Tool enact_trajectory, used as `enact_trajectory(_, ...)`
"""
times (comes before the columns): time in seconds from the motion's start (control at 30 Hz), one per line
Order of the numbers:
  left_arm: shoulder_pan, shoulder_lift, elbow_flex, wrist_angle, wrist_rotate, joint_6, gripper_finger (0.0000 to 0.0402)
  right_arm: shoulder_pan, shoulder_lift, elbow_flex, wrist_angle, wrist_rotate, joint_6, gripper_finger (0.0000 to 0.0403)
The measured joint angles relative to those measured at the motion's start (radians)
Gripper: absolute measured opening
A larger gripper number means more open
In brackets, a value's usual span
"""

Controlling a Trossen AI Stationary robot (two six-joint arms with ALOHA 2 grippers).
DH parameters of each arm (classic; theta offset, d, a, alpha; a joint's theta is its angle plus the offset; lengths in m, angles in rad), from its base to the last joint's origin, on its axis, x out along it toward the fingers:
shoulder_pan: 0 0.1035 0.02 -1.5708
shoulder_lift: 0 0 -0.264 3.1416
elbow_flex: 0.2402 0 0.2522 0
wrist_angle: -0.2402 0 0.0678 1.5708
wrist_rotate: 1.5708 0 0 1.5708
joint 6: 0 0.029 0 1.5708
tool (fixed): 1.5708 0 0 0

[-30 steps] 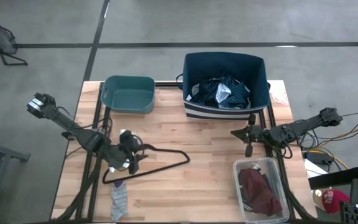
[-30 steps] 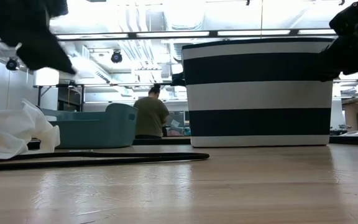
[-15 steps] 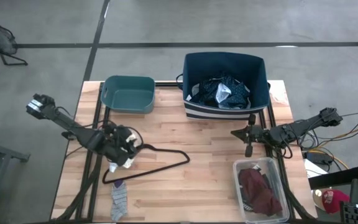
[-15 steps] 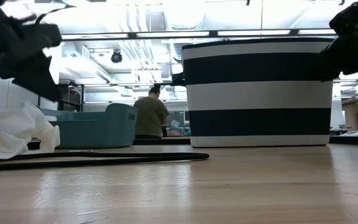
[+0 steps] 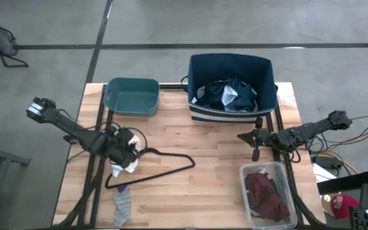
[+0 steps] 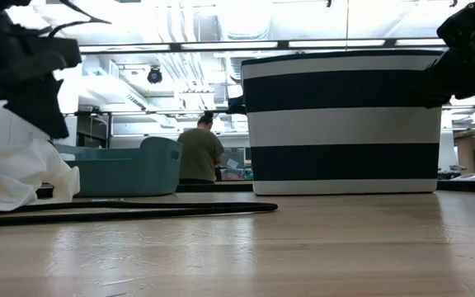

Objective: Pick & Place Cloths
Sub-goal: Put the white sock into the light blue bin

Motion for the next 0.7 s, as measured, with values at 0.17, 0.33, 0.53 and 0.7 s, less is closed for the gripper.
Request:
enact_trajectory(0.17,0.036,-0.002,0.078,-0.093,0.001,0.000,0.0175,0.000,0.000,0.000,0.000,0.000,0.000,0.0008)
enact_trajectory(0.33,0.044,0.005,0.064,-0.109,0.154,-0.017,0.0175,0.000,0.000,0.000,0.000,0.000,0.000,0.0008)
enact_trajectory(0.53,0.044,0.027,0.010,-0.096,0.188,-0.055,0.0174,0.000,0.000,0.000,0.000,0.000,0.000,0.0008)
enact_trajectory(0.7,0.044,0.031,-0.021,0.016,0.182,0.032,0.0153,0.000,0.000,0.000,0.000,0.000,0.000,0.0008)
